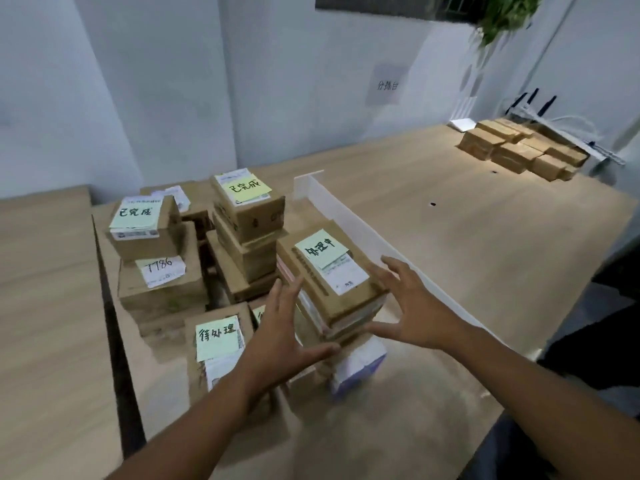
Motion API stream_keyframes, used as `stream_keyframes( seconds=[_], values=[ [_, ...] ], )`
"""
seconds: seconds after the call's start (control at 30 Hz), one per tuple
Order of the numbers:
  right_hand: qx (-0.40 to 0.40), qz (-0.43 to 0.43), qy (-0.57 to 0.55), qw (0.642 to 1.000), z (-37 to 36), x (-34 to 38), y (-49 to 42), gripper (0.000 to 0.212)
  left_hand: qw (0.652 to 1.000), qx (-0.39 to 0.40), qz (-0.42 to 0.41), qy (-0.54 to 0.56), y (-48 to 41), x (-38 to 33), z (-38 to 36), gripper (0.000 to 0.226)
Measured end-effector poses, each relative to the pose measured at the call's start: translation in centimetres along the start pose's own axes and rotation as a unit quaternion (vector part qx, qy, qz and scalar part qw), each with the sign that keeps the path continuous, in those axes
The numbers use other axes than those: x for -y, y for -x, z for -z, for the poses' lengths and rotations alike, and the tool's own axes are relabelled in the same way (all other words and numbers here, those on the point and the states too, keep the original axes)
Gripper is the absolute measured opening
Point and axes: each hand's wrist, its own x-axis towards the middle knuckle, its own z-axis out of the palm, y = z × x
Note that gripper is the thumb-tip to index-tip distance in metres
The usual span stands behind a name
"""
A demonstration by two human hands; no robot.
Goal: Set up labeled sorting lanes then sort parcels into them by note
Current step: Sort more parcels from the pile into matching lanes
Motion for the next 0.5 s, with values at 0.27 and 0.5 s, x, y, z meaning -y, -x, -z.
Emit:
stream_keyframes(
  seconds=[0.27,0.5],
  values=[
    [0.032,0.06,-0.086,0.994,-2.6,-4.9,-4.6,0.092,0.995,-0.068,0.001,0.076,-3.7,-0.5,-4.1,0.1],
    [-0.014,0.154,-0.108,0.982,1.6,-1.4,-2.3,0.087,0.986,-0.095,-0.004,0.14,-0.3,-2.9,-1.7,0.1]
  ],
)
